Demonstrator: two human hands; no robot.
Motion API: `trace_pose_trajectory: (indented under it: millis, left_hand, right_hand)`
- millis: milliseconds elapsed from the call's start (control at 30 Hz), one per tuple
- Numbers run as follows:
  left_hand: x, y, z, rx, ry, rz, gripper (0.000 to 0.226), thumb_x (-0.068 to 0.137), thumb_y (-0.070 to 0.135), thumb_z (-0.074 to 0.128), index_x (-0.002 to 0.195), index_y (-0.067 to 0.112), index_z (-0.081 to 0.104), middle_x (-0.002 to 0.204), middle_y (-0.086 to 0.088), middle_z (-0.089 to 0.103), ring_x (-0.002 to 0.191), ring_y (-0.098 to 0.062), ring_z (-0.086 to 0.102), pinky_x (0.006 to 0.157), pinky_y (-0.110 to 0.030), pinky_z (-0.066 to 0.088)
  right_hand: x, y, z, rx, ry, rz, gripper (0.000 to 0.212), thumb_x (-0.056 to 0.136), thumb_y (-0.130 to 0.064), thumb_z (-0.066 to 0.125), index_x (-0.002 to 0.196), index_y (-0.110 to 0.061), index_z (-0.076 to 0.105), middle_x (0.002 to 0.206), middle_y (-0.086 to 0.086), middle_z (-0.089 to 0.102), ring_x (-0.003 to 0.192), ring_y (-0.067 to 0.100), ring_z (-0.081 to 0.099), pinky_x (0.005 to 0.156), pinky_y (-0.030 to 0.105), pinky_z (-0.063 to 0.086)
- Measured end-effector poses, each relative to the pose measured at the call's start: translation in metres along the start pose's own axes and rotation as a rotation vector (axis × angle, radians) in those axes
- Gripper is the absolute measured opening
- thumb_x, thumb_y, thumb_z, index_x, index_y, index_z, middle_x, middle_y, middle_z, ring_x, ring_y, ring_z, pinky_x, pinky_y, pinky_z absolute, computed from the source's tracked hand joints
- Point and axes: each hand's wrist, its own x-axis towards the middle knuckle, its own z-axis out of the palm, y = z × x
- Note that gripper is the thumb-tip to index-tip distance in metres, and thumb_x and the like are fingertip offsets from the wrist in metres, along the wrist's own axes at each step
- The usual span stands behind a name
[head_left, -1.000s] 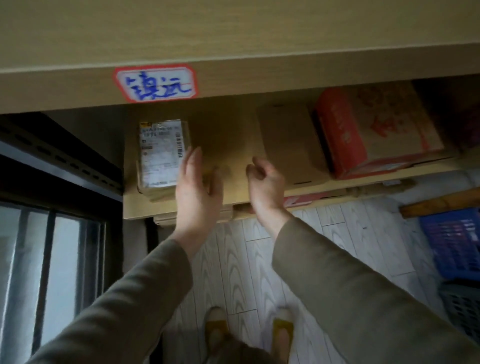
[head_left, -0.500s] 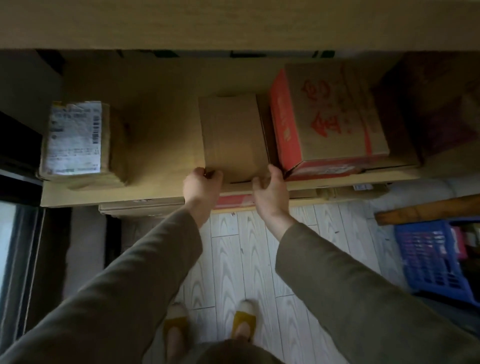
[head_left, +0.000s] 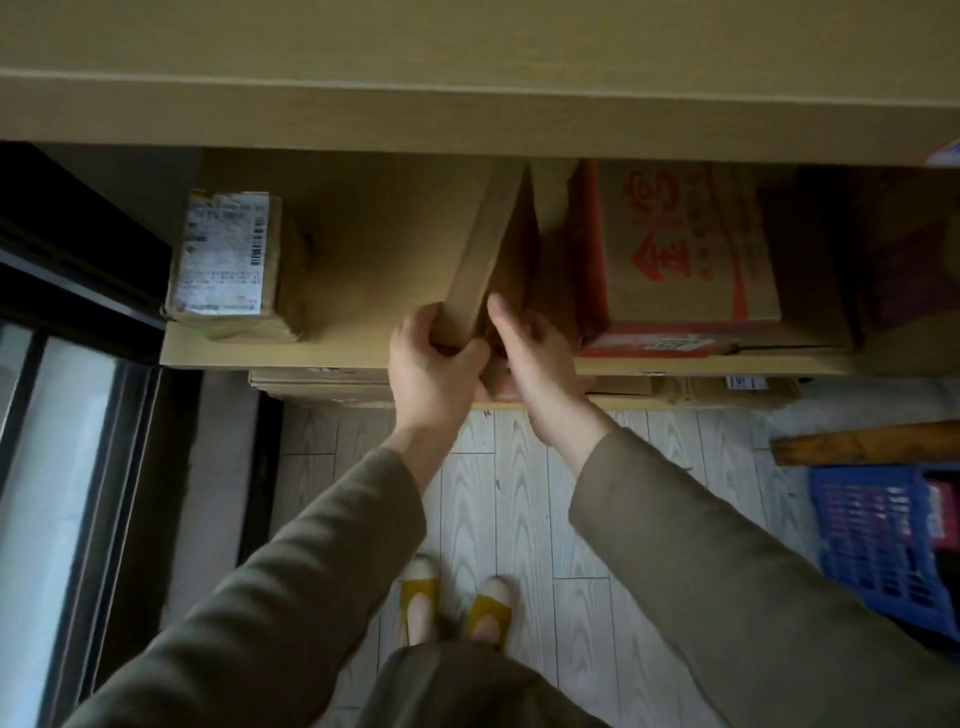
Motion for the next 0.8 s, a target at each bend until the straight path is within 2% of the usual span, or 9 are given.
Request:
trace_pose_trajectory:
  millis: [100,200,267,333,400,500,600,667,800]
  left_hand:
    - [-0.016,0.001,-0.004,0.169,-0.053,0.149,0.044,0.072,0.005,0.069,0.114,0.013,0.058,0.105,-0.001,0.056,0.093,-0.014,0.052,0.074,-0.013,0.043]
    - [-0.027,-0.006,-0.018,0.136,-0.224,0.185,0.045,0.076,0.008,0.069,0.119,0.017,0.058,0.112,0.001,0.056,0.101,-0.01,0.054,0.073,0.001,0.039]
    - [-0.028,-0.011,-0.03,-0.002,-0.148,0.098,0.037,0.083,0.012,0.065,0.119,0.018,0.057,0.118,-0.003,0.059,0.107,-0.014,0.057,0.084,-0.013,0.047]
    - [-0.024,-0.016,-0.04,-0.017,-0.021,-0.01,0.043,0.088,0.017,0.059,0.13,0.016,0.049,0.125,-0.005,0.055,0.106,-0.011,0.054,0.088,-0.026,0.048]
    - [-0.019,-0.021,-0.047,0.016,0.014,-0.124,0.051,0.091,0.017,0.055,0.139,0.012,0.038,0.132,-0.004,0.049,0.106,-0.005,0.046,0.086,-0.019,0.039]
    - [-0.013,-0.03,-0.049,-0.048,-0.015,-0.135,0.032,0.091,0.006,0.052,0.122,0.005,0.053,0.105,-0.001,0.062,0.094,-0.012,0.055,0.074,-0.011,0.04]
    - [-0.012,-0.041,-0.049,-0.006,-0.018,-0.074,0.009,0.088,0.001,0.051,0.093,0.004,0.058,0.073,0.006,0.054,0.069,-0.009,0.047,0.055,-0.004,0.035]
    - [-0.01,-0.044,-0.049,-0.009,-0.017,-0.064,0.007,0.088,0.001,0.051,0.089,0.004,0.057,0.07,0.007,0.051,0.064,-0.005,0.044,0.053,-0.005,0.034]
    - [-0.01,-0.041,-0.05,-0.04,-0.021,-0.1,0.017,0.088,0.001,0.052,0.104,0.001,0.059,0.08,0.004,0.057,0.069,-0.003,0.05,0.059,-0.002,0.038]
  right_hand:
    - [-0.005,-0.017,0.003,0.138,-0.049,0.125,0.019,0.083,-0.035,0.067,0.078,-0.021,0.055,0.088,0.006,0.065,0.086,0.021,0.064,0.082,0.038,0.053]
    - [-0.003,-0.016,-0.005,0.218,0.019,0.143,0.005,0.082,-0.011,0.065,0.085,-0.014,0.061,0.084,0.005,0.067,0.075,0.021,0.065,0.072,0.035,0.053]
    - [-0.001,-0.01,-0.013,0.288,-0.014,0.173,0.013,0.082,-0.003,0.055,0.091,-0.007,0.062,0.085,0.009,0.066,0.072,0.022,0.062,0.067,0.03,0.051]
    - [-0.001,-0.003,-0.019,0.323,-0.051,0.219,0.012,0.083,-0.004,0.048,0.084,-0.01,0.059,0.082,0.01,0.061,0.07,0.021,0.057,0.067,0.029,0.045]
    - [0.0,0.003,-0.023,0.328,-0.074,0.259,0.013,0.083,-0.006,0.045,0.078,-0.012,0.056,0.082,0.011,0.059,0.072,0.023,0.056,0.072,0.031,0.042]
    - [-0.001,0.008,-0.021,0.314,-0.079,0.268,0.012,0.081,-0.008,0.045,0.082,-0.012,0.056,0.086,0.012,0.063,0.08,0.026,0.058,0.083,0.037,0.042]
    - [-0.001,0.009,-0.018,0.288,-0.07,0.278,0.013,0.081,-0.009,0.044,0.08,-0.012,0.057,0.082,0.01,0.065,0.076,0.026,0.06,0.082,0.035,0.044]
    - [0.0,0.009,-0.017,0.291,-0.083,0.277,0.015,0.081,-0.008,0.044,0.074,-0.013,0.057,0.075,0.008,0.064,0.07,0.025,0.059,0.076,0.032,0.045]
    - [0.003,0.01,-0.016,0.264,-0.062,0.276,0.014,0.08,-0.01,0.045,0.071,-0.014,0.055,0.073,0.008,0.064,0.07,0.025,0.059,0.077,0.033,0.044]
